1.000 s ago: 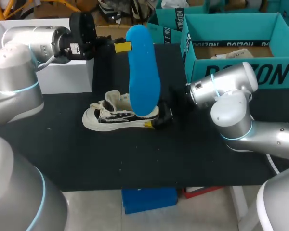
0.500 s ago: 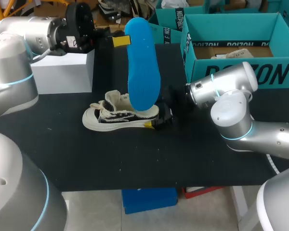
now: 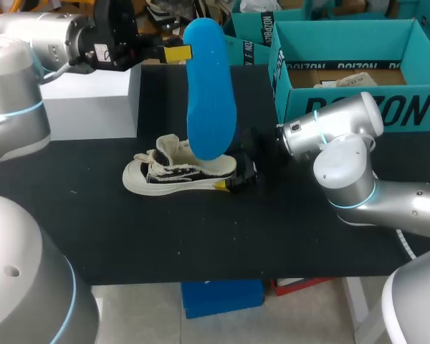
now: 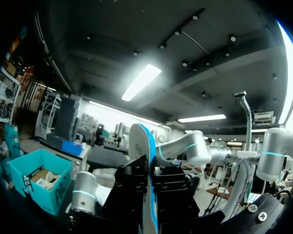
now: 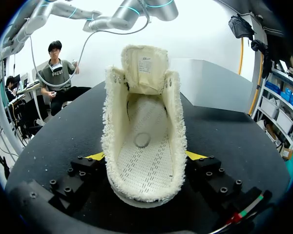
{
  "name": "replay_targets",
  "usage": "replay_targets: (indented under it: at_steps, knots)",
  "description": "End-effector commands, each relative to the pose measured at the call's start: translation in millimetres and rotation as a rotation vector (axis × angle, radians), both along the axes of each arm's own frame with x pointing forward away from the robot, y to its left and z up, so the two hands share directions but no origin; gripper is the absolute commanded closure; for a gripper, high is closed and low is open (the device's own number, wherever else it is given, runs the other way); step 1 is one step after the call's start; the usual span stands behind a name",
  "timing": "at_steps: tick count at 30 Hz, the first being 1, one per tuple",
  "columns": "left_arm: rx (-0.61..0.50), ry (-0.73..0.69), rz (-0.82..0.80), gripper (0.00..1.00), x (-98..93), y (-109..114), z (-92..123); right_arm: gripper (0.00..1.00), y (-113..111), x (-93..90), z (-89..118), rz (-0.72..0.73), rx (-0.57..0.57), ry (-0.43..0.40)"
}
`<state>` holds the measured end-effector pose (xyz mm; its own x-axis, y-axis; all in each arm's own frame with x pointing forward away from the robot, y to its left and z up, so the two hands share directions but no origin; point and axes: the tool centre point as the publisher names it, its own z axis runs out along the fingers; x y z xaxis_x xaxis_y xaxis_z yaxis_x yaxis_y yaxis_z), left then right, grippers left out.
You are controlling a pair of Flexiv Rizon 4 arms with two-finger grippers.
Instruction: Take the shoe out of the shoebox, open the shoe tongue, remove and reinsert the insole, then place the shoe into the shoebox
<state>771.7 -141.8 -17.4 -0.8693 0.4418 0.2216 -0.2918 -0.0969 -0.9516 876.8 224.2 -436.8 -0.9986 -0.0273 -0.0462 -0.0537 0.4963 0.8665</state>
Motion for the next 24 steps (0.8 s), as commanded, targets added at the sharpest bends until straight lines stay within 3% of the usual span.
replay_targets:
  at_steps: [1,6,7,8,18,24]
  knots:
    - [0.001,-0.002,-0.001,1.0,0.1,0,-1,1.0,1,0.4,-1,-0.001,-0.002,0.001]
    - [0.001,-0.002,-0.001,1.0,0.1,0,-1,1.0,-2,0.4,0,0.002,-0.002,0.004]
    - [0.001,-0.002,-0.001,1.0,0.1,0,-1,0.65,-5,0.6,1,0.002,-0.013,0.009]
    - [0.001,-0.002,-0.001,1.0,0.1,0,-1,0.0,-8,1.4,2,-0.001,-0.021,0.009]
    - [0.001,-0.002,-0.001,1.0,0.1,0,-1,0.0,-43,8.7,28,0.003,-0.205,0.013]
    - [0.001,-0.002,-0.001,1.0,0.1,0,-1,0.0,-57,12.2,42,0.03,-0.381,0.044]
